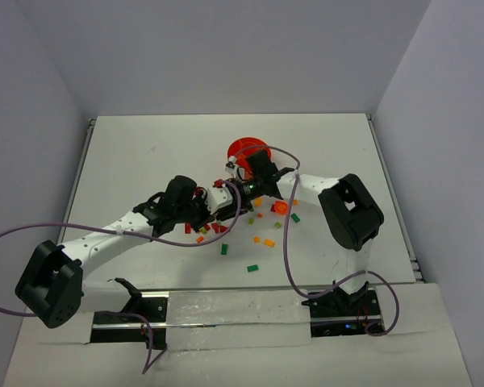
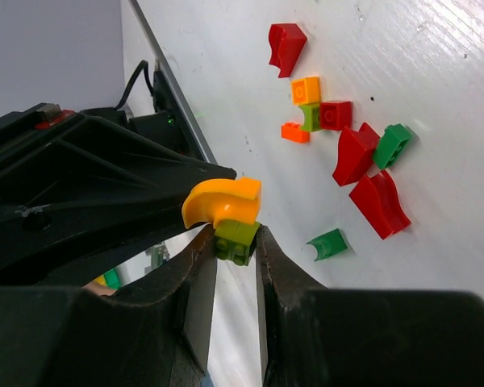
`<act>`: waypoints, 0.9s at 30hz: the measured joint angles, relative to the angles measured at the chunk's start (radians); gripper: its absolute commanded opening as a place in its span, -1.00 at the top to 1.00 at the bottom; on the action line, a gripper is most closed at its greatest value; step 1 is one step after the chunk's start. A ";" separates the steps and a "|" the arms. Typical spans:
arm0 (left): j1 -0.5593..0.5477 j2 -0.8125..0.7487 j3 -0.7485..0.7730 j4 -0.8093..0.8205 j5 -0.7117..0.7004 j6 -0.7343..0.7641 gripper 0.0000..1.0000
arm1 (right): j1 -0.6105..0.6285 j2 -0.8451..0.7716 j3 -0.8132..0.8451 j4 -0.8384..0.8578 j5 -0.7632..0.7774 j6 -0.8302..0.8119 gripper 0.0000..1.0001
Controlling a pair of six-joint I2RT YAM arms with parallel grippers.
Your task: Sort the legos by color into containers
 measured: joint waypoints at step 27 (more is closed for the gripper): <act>0.004 0.000 -0.039 -0.042 0.030 0.000 1.00 | -0.034 0.017 0.002 -0.186 0.160 -0.157 -0.09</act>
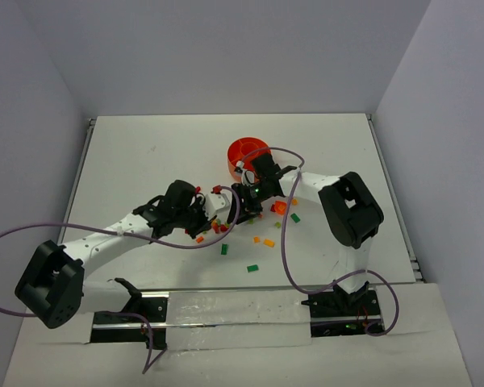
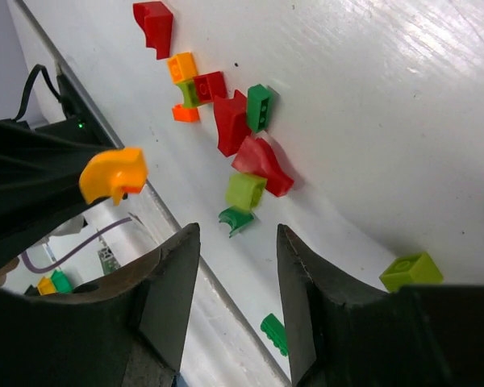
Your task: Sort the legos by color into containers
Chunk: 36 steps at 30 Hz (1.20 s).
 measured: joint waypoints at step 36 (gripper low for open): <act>0.000 -0.330 -0.142 0.101 0.327 0.082 1.00 | 0.010 -0.154 -0.178 0.524 -0.530 0.174 -0.24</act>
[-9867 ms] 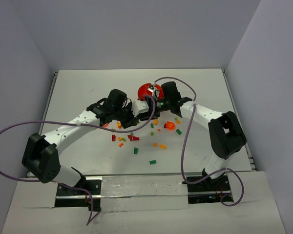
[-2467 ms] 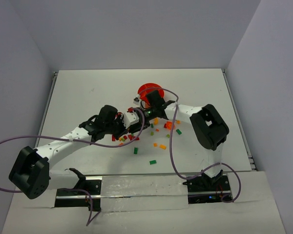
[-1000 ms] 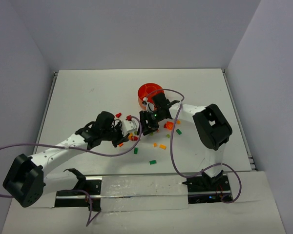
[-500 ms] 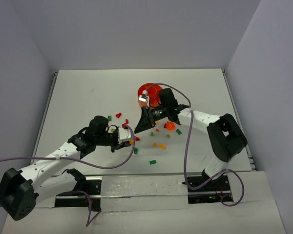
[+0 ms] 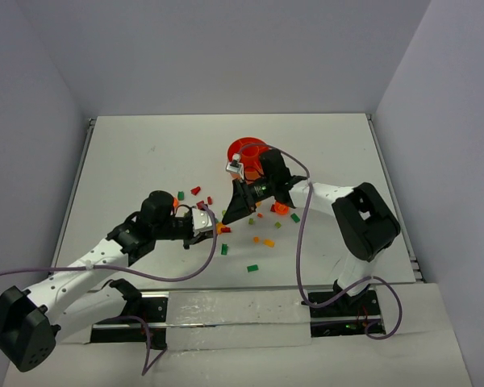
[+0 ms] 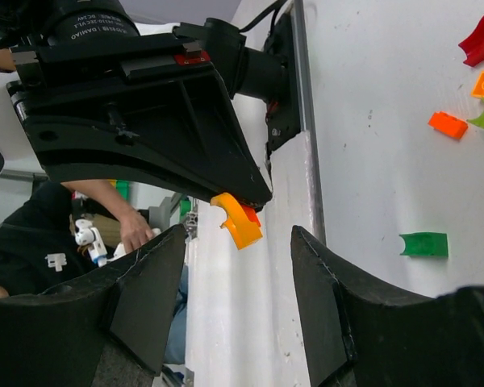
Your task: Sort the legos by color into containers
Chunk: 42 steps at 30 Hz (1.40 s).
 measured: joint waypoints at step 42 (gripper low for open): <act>0.075 0.127 0.052 -0.002 -0.165 -0.125 0.97 | -0.080 0.037 0.135 -0.332 0.095 -0.219 -0.06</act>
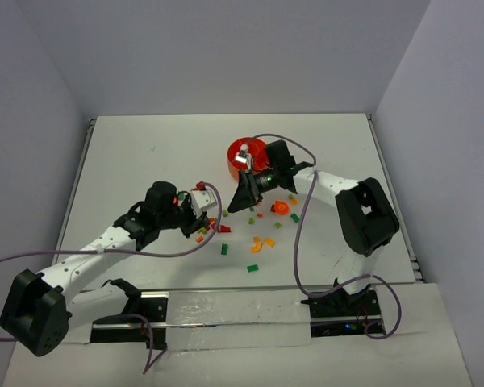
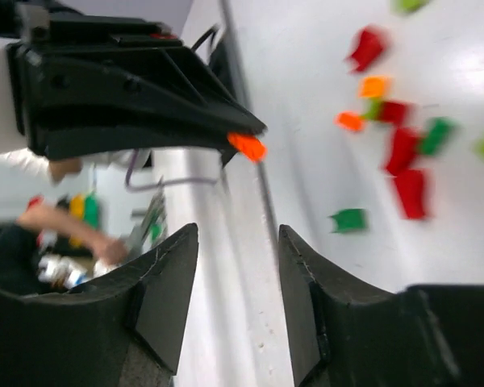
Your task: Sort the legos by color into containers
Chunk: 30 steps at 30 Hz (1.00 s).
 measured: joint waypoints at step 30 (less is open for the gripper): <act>0.199 0.580 0.338 -0.230 -0.230 -0.262 0.82 | -0.174 -0.246 0.058 -0.279 0.584 -0.275 -0.22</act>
